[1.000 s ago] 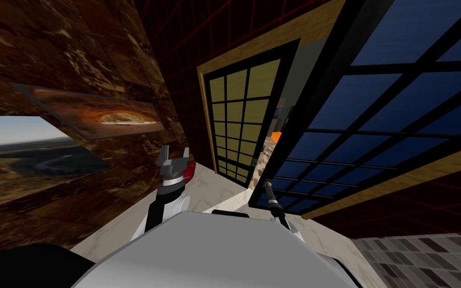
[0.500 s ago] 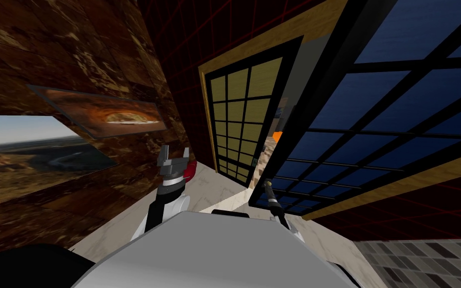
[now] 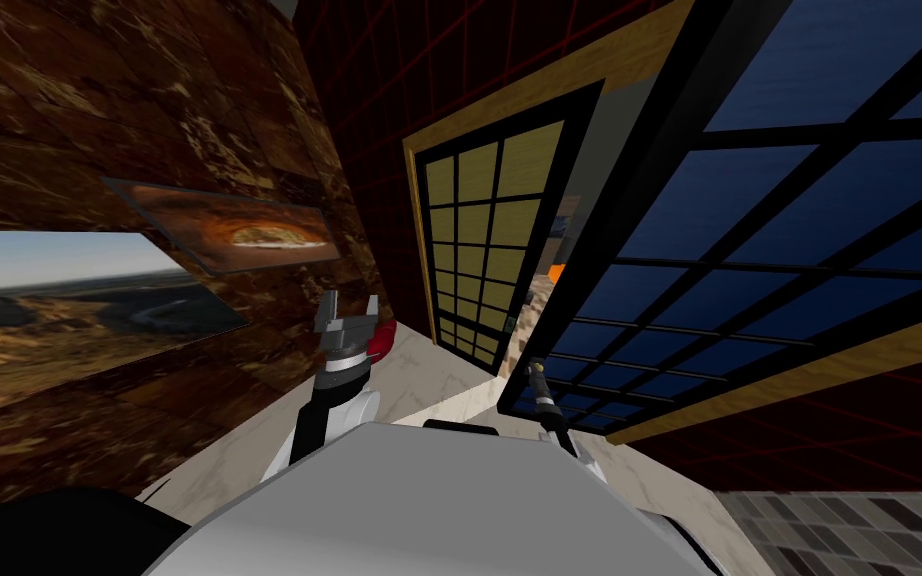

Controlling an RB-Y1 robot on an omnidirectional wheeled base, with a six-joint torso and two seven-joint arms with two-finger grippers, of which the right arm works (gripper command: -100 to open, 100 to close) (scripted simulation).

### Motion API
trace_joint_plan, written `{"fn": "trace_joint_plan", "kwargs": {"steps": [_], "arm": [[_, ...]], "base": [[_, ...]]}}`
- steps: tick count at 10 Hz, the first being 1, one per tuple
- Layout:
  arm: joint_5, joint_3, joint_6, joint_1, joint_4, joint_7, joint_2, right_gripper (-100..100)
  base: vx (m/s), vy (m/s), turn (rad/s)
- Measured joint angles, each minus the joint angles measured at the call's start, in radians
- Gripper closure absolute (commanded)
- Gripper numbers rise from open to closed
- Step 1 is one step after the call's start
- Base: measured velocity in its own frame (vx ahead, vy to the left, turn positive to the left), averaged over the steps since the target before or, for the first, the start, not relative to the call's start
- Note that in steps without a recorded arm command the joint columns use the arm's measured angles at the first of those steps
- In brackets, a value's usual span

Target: Pull the door open

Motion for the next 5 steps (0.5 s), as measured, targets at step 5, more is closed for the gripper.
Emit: {"fn": "trace_joint_plan", "kwargs": {"steps": [5], "arm": [[-0.049,0.025,0.023,0.002,-0.028,-0.112,-0.002,100]], "base": [[-0.041,-0.021,0.062]]}}
